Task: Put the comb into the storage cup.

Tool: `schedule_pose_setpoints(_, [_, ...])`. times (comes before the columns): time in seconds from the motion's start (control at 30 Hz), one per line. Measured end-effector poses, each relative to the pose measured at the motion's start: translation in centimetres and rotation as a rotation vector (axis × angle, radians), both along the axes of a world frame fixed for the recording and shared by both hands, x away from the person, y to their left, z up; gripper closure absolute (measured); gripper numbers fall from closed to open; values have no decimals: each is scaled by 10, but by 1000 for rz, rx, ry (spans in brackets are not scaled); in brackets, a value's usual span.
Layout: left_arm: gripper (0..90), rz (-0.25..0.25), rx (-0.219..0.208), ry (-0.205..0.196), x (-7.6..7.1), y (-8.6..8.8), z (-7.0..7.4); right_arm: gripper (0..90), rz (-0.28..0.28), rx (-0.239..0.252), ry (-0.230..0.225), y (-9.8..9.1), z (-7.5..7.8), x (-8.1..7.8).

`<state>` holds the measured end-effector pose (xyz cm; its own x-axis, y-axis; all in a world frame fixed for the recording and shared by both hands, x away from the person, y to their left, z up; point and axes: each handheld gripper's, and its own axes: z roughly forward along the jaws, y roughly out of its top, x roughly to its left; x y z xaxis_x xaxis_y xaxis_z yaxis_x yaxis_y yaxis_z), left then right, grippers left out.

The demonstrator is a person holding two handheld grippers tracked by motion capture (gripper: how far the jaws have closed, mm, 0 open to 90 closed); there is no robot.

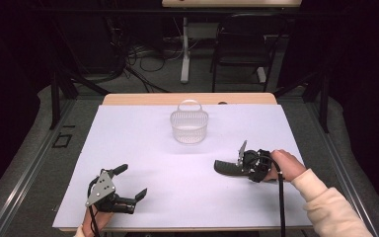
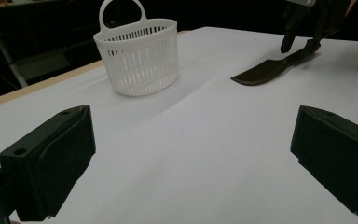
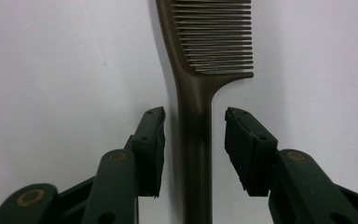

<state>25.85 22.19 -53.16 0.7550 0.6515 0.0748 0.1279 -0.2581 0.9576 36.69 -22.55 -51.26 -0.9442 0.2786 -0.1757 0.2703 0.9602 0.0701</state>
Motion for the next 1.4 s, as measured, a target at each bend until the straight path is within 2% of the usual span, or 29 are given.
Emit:
schedule_pose_setpoints(0.43, [0,-1,-4,3,0,0,0,697,32,-63,15,7,-10,4])
schedule_pose_setpoints(0.8, [0,-1,-4,3,0,0,0,722,25,-70,28,8,-11,6])
schedule_pose_setpoints(1.07, [0,0,-3,3,0,0,0,726,27,-44,20,6,-8,3])
schedule_pose_setpoints(1.4, [0,1,-2,3,0,0,0,727,2,32,-15,-1,5,-1])
